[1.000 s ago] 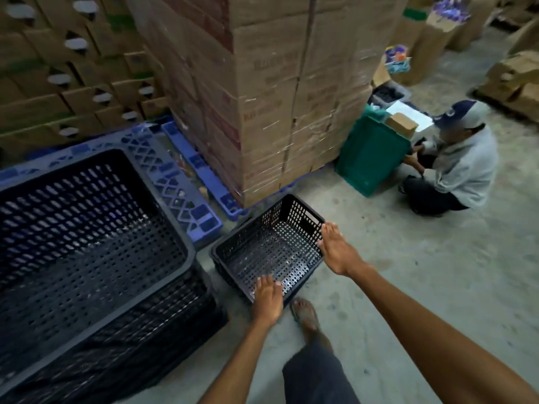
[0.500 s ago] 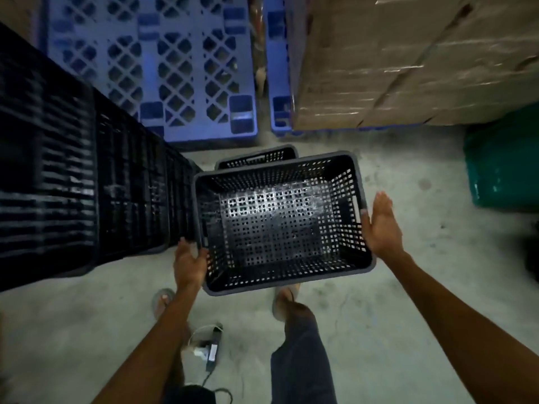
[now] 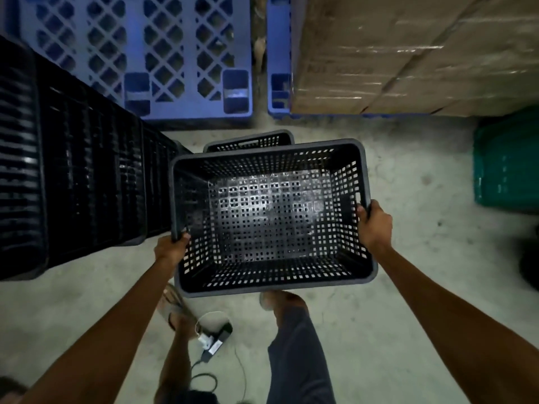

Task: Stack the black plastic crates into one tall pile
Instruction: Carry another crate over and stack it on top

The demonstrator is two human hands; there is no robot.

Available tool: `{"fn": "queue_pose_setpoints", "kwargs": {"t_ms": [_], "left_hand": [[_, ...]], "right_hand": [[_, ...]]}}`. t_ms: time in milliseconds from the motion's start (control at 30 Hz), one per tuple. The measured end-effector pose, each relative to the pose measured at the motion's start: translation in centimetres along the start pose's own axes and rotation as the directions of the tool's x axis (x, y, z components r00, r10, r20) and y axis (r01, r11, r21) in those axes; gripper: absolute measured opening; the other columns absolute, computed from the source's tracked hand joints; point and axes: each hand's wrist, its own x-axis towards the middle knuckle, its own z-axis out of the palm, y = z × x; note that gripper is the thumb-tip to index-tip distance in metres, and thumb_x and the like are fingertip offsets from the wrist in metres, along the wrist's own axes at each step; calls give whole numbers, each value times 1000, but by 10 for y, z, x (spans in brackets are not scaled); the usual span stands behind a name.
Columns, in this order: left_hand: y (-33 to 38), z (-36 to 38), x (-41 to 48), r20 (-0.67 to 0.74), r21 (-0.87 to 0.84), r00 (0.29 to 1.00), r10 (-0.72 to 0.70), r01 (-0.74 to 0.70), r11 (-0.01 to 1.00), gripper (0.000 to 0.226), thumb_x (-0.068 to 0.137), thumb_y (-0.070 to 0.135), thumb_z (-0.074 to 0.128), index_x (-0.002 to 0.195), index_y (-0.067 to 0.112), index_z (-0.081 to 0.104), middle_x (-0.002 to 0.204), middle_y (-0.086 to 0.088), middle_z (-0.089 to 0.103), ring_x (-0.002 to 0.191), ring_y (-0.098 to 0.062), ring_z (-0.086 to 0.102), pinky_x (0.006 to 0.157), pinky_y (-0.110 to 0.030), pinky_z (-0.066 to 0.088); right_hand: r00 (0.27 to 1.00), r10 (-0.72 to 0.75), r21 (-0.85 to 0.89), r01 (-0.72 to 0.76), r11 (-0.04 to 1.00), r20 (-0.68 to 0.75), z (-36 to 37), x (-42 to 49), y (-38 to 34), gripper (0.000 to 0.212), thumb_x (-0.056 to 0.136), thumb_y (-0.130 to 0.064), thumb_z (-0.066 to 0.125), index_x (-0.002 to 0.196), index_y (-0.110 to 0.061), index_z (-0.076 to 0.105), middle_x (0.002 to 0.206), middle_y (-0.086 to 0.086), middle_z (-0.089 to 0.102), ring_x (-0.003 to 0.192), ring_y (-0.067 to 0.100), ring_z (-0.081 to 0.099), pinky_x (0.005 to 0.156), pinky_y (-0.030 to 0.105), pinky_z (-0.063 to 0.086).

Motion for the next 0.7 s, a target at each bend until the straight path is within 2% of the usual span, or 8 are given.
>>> {"fn": "queue_pose_setpoints", "kwargs": {"t_ms": [100,200,333,400,500,567,633,700], "left_hand": [[19,-20,-29,48,-10,998,51,-51,999,45,93,34,62,121,-2,65,119,-24,67,110,-40,63,97,-49,51],[52,-52,-75,82,-5,985,149,-149,989,49,93,36,61,123,-2,63,120,-24,67,111,-39,62,97,-46,51],[107,-108,-144,81,-25,933,350,-349,937,38,94,31,60,109,-3,66,100,-22,68,93,-36,64,84,-43,53],[137,-140,-180,61,-13,885,461,-461,887,33,95,27,59,108,-3,63,99,-21,65,92,-35,61,81,-42,50],[178,-186,-230,64,-7,802,594,-595,804,36,96,24,58,117,-5,58,113,-21,63,103,-39,58,90,-47,50],[203,-225,-268,57,3,730,681,-682,731,29,97,22,56,113,-2,55,109,-19,60,98,-37,56,91,-50,50],[222,-267,-306,31,-19,658,753,-752,658,30,97,24,56,111,-2,57,107,-21,59,97,-37,57,87,-52,51],[238,-303,-344,-2,-24,595,804,-804,595,37,96,25,57,116,-6,58,105,-20,59,95,-36,57,79,-47,48]], "right_hand": [[997,-4,-29,2,1000,-75,-48,-21,-14,29,101,-24,44,109,1,56,101,29,68,90,46,64,74,43,50],[977,-40,-57,28,998,-208,-117,-45,-34,31,101,-22,44,111,4,57,98,31,68,87,46,64,74,44,50],[933,-64,-71,42,997,-353,-207,-87,-66,36,99,-26,45,107,7,58,95,37,65,88,52,62,74,50,49],[913,-32,-30,21,999,-407,-255,-113,-82,40,99,-29,45,108,7,60,97,37,65,91,52,61,77,51,49],[873,25,68,9,998,-488,-324,-157,-108,47,98,-36,46,107,7,62,100,35,65,93,51,61,79,51,52],[832,17,83,34,996,-555,-370,-192,-126,47,99,-35,46,106,9,62,104,35,64,97,50,61,80,50,51],[774,30,140,77,987,-633,-406,-233,-139,45,99,-34,46,108,8,62,108,34,64,101,49,61,82,50,50],[728,30,180,129,975,-685,-435,-261,-155,42,99,-31,46,112,7,60,111,34,63,105,49,59,84,49,49]]}}
